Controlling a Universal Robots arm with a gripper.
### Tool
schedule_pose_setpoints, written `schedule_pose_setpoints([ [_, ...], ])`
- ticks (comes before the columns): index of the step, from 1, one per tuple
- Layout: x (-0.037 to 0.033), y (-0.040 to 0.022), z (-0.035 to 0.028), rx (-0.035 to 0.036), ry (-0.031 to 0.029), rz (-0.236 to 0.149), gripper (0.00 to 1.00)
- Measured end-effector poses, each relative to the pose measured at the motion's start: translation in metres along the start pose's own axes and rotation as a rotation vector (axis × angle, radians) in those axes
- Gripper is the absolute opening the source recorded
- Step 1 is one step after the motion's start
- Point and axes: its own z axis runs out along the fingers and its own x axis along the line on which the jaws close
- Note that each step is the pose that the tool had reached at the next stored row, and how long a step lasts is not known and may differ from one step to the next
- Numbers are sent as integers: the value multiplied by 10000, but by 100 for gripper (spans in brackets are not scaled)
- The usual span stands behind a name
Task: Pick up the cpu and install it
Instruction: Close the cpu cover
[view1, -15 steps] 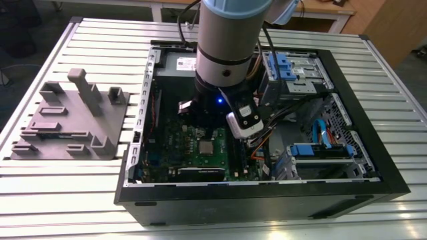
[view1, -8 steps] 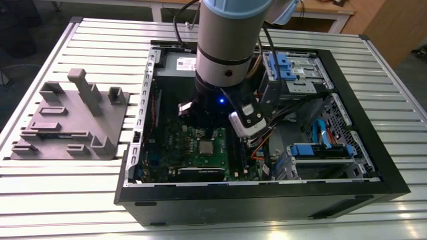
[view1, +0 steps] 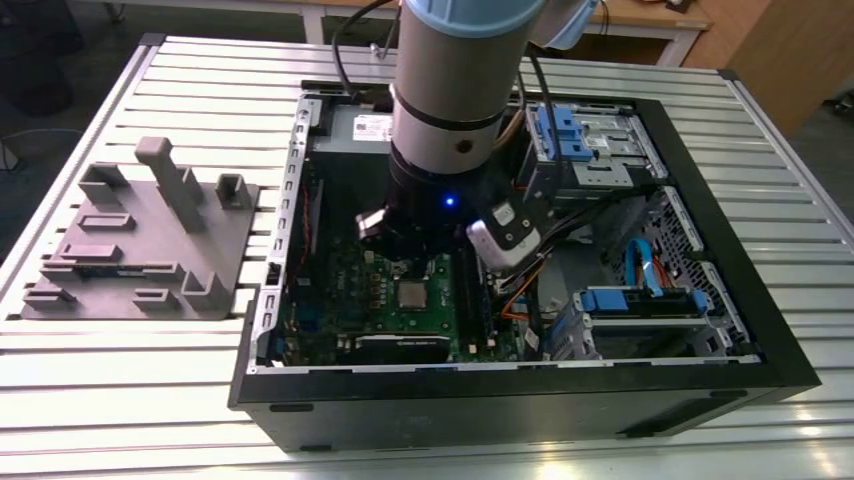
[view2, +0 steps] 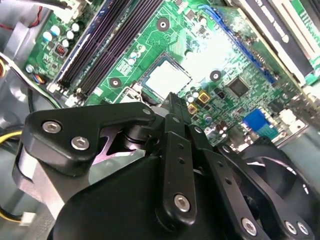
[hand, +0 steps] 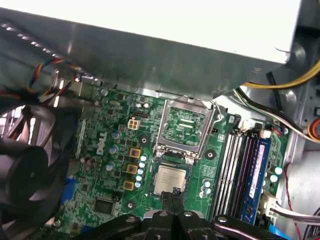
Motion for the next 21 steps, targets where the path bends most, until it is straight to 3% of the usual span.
schedule_pose_setpoints([
  [4,0,0,0,16,4,-439,10],
  [15,-22,-4,1,7,4,-501,10],
  [16,-37,-8,1,-91,-10,-526,10],
  [20,-80,-17,0,-783,-175,-596,10],
  [21,-89,-18,7,-828,-186,-638,10],
])
